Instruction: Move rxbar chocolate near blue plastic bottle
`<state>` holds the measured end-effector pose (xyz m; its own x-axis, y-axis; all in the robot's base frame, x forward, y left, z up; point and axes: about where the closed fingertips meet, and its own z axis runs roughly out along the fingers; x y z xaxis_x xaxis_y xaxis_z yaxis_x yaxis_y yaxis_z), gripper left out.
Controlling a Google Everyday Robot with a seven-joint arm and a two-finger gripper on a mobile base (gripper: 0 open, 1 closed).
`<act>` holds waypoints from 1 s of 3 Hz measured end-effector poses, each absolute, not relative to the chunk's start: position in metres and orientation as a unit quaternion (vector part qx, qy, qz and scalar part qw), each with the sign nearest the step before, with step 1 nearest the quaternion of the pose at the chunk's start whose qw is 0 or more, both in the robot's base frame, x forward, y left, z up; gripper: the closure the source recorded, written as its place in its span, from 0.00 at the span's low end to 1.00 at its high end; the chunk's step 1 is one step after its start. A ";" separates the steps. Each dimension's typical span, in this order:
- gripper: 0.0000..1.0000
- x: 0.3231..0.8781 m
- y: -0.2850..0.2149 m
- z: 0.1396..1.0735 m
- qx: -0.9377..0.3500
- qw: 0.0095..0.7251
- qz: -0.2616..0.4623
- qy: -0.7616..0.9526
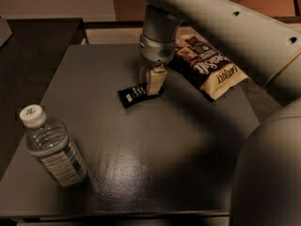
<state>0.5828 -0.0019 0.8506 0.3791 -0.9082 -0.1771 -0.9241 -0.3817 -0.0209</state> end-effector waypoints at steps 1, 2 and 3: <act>1.00 0.566 -0.002 0.868 -0.830 0.072 0.075 0.548; 1.00 0.544 -0.008 0.879 -0.831 0.075 0.079 0.546; 1.00 0.512 -0.013 0.881 -0.836 0.069 0.087 0.538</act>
Offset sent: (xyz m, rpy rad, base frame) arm -0.0803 -0.0235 0.0405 0.0174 0.0434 0.0262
